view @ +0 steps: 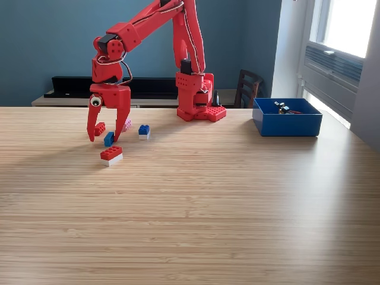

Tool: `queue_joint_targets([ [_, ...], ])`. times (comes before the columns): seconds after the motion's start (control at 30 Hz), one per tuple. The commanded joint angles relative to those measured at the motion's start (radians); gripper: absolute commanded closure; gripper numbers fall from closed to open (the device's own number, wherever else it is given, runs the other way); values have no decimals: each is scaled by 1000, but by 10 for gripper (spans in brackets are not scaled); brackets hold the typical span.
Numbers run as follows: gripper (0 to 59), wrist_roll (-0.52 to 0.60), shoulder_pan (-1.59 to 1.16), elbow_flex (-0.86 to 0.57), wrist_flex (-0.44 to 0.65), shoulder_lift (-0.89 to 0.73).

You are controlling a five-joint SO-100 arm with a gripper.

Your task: Grasp a lego block and put it in the bin.

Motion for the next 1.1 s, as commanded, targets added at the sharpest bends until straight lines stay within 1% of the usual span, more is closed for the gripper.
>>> queue_joint_targets([
  [0.03, 424, 25, -9, 8, -41, 23],
  [0.07, 437, 31, -9, 12, -48, 23],
  [0.1, 469, 34, -11, 17, -52, 23],
  [0.13, 513, 35, -11, 21, -57, 23],
  [0.2, 552, 38, -12, 31, -66, 23],
  [0.23, 585, 38, -12, 34, -67, 23],
  [0.5, 585, 34, -6, 29, -66, 23],
  [0.6, 585, 14, -9, -18, -28, 23],
  [0.67, 585, -5, -15, -80, 28, 23],
  [0.73, 585, -21, -32, -167, 106, 23],
  [0.87, 585, -66, -94, -377, 308, 23],
  [0.97, 585, -101, -193, -525, 469, 23],
  [1.1, 585, -150, -393, -664, 658, 23],
])
